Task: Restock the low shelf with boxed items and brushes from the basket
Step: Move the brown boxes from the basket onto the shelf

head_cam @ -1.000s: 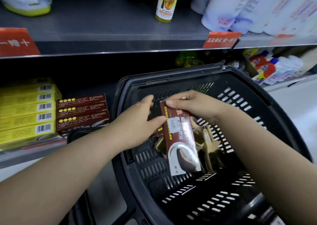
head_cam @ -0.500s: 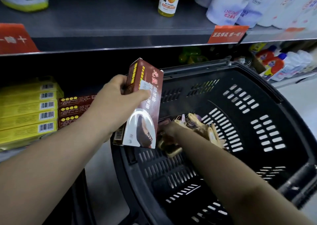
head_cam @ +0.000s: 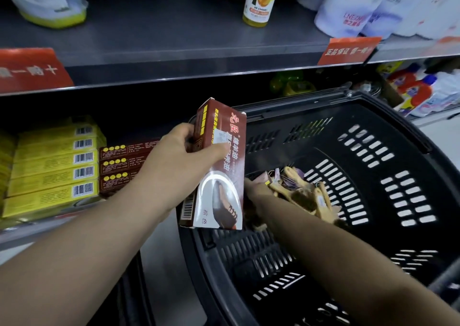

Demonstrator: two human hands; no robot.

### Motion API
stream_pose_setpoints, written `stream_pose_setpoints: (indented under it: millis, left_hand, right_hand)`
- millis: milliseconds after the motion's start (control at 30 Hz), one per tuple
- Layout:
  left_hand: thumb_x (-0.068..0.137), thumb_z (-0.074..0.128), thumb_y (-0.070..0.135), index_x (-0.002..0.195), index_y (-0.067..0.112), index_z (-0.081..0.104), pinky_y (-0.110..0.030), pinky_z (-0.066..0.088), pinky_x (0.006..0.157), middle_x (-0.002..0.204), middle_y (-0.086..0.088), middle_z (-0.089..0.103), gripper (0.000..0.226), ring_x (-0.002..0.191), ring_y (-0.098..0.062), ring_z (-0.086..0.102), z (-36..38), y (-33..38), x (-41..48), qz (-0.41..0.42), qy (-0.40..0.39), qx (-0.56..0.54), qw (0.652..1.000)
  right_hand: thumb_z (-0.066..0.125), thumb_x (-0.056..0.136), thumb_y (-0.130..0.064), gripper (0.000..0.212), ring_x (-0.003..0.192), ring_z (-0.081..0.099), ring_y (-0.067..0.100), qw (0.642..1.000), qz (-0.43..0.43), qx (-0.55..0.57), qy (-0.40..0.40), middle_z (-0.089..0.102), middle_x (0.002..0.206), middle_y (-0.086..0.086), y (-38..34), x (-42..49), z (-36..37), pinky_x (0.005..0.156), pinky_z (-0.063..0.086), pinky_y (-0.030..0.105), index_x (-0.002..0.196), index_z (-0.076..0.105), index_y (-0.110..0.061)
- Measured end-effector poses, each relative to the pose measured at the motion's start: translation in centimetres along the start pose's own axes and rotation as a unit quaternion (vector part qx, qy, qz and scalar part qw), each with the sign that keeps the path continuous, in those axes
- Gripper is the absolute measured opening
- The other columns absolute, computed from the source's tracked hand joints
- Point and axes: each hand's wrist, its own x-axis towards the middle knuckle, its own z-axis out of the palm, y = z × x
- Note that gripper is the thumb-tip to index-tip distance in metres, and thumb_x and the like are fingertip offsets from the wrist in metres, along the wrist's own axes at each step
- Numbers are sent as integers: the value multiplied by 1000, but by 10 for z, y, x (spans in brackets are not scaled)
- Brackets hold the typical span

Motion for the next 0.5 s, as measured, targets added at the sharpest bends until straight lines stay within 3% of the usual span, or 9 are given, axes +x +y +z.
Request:
stream_pose_setpoints:
  millis: [67,133,200,267,367,433,500]
  left_hand:
    - [75,69,43,93,34,55,-31,54,67,89,10,70,23,73,-9,70,0,-1,-1,-4,2,-3,1000]
    - [79,66,43,92,31,51,-27,51,61,89,7,68,24,74,-10,68,-1,-1,-3,-7,11,0,1000]
    - [81,63,43,96,28,46,-24,45,53,88,5,67,27,68,-8,67,-2,-1,-6,-15,24,-9,1000]
    - [83,63,43,104,22,43,-22,44,50,87,3,66,35,66,-7,66,-4,-2,-12,-25,26,-26,999]
    - [83,65,43,97,27,41,-25,47,58,89,5,65,33,74,-8,65,-6,-7,-23,-25,22,-43,999]
    - [83,65,41,102,24,42,-29,52,66,93,4,65,34,80,-10,66,-9,-11,-28,-29,25,-80,996]
    - [85,64,39,103,24,44,-22,52,57,91,4,65,30,74,-7,66,-18,-13,-32,-29,41,-111,993]
  right_hand:
    - [58,85,-40,35,77,68,28,1000,-12,15,-13,71,87,10,-12,-32,-23,66,57,34,98,63,-8]
    - [59,83,-39,31,64,67,21,997,-71,-3,-33,73,77,5,-28,-72,-51,55,52,26,94,65,-10]
    - [57,83,-38,31,71,70,23,989,-137,-12,-52,74,83,7,-42,-115,-72,63,56,30,97,67,-12]
    - [56,84,-38,23,70,70,20,974,-219,-27,-56,75,83,5,-56,-160,-76,62,56,29,94,68,-21]
    - [53,82,-43,19,74,70,10,922,-363,-135,-12,73,86,-9,-71,-210,-61,69,56,30,97,63,-38]
    - [52,82,-50,24,86,68,6,899,-398,-181,-25,70,93,-16,-75,-231,-41,84,54,36,105,55,-49]
    - [49,81,-58,30,94,65,5,889,-409,-194,-66,67,100,-17,-77,-243,-20,89,52,38,110,48,-57]
